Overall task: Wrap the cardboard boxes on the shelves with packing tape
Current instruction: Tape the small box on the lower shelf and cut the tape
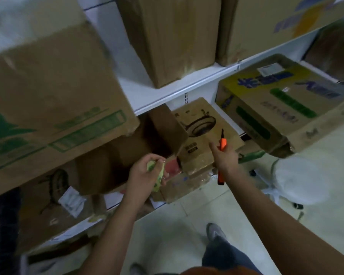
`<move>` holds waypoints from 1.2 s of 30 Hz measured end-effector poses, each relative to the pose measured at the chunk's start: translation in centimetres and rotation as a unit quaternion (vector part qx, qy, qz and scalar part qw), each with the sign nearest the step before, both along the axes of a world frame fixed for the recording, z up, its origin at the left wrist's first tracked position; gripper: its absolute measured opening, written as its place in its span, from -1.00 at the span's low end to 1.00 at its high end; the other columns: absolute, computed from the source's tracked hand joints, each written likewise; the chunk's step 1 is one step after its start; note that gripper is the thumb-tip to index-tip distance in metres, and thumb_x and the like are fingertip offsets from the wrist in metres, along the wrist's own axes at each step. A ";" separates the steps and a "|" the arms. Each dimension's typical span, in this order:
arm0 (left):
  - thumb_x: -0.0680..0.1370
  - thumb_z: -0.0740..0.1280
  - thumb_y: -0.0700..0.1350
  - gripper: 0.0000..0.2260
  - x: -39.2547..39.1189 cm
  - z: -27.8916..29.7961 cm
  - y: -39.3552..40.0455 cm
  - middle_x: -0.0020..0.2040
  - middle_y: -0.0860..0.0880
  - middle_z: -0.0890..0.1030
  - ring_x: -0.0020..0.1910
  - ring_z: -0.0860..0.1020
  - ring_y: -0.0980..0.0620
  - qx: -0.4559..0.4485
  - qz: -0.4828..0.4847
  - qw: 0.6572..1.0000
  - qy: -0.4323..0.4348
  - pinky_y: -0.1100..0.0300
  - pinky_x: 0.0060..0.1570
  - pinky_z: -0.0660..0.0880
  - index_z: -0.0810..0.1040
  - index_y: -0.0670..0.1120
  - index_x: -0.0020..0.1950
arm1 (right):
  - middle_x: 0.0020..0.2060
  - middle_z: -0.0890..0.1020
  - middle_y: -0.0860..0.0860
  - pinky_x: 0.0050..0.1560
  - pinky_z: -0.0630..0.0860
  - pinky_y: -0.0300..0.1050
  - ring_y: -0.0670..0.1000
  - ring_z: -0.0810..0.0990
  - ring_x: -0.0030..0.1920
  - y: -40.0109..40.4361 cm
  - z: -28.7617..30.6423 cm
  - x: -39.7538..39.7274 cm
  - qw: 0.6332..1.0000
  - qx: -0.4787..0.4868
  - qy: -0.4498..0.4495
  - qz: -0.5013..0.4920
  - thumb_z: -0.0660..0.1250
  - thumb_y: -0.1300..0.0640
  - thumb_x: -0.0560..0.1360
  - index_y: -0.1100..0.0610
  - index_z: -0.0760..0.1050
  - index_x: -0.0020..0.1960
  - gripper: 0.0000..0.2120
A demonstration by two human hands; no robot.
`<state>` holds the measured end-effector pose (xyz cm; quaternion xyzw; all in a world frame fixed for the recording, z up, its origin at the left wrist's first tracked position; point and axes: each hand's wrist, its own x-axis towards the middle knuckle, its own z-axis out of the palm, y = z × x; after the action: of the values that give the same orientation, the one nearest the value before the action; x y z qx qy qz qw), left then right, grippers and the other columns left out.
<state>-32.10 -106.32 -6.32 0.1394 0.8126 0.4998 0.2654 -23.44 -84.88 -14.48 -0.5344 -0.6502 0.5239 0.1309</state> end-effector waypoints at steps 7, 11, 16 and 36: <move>0.64 0.29 -0.15 -0.91 2.2 -1.5 4.5 -0.21 -0.13 0.67 -0.33 0.64 -0.01 -0.082 0.083 0.993 -0.011 0.21 -0.42 0.54 0.56 -0.07 -0.03 | -0.07 0.57 -0.04 -0.05 0.54 -0.04 -0.01 0.57 -0.06 0.8 1.0 -5.4 0.978 0.004 0.051 0.203 0.39 -0.26 0.46 0.04 0.44 0.18 -0.53; 0.63 0.29 -0.18 -0.90 3.2 -2.6 3.0 -0.25 -0.03 0.67 -0.33 0.63 0.06 -0.126 0.115 0.985 -0.003 0.28 -0.39 0.54 0.57 -0.07 -0.04 | -0.07 0.63 0.13 -0.17 0.43 -0.11 0.15 0.62 -0.05 1.2 1.1 -8.8 0.966 0.069 -0.016 0.249 0.35 0.12 0.53 0.20 0.52 0.07 -0.82; 0.66 0.21 -0.17 -0.75 4.9 -3.3 -1.7 -0.23 -0.02 0.62 -0.26 0.61 0.04 -0.212 0.244 0.945 -0.045 0.11 -0.10 0.59 0.51 -0.03 -0.20 | -0.29 0.57 0.07 -0.31 0.50 -0.15 0.10 0.59 -0.24 1.8 2.4 -7.0 0.939 0.077 -0.011 0.336 0.30 0.36 0.45 0.17 0.47 -0.20 -0.88; 0.53 0.37 -0.27 -0.88 14.5 -8.7 -16.5 -0.05 -0.15 0.66 -0.09 0.63 -0.13 -0.024 0.459 0.874 -0.159 -0.07 -0.02 0.61 0.55 -0.05 -0.07 | 0.20 0.52 0.12 -0.20 0.49 -0.13 0.10 0.64 -0.01 -12.2 1.2 3.8 0.802 0.332 -0.120 0.483 0.31 -0.26 0.51 0.14 0.30 0.36 -0.39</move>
<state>-17.60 -122.83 -15.07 -0.3369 0.7440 0.5610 0.1353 -19.68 -97.09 -13.27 -0.1339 -0.9687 0.2036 -0.0486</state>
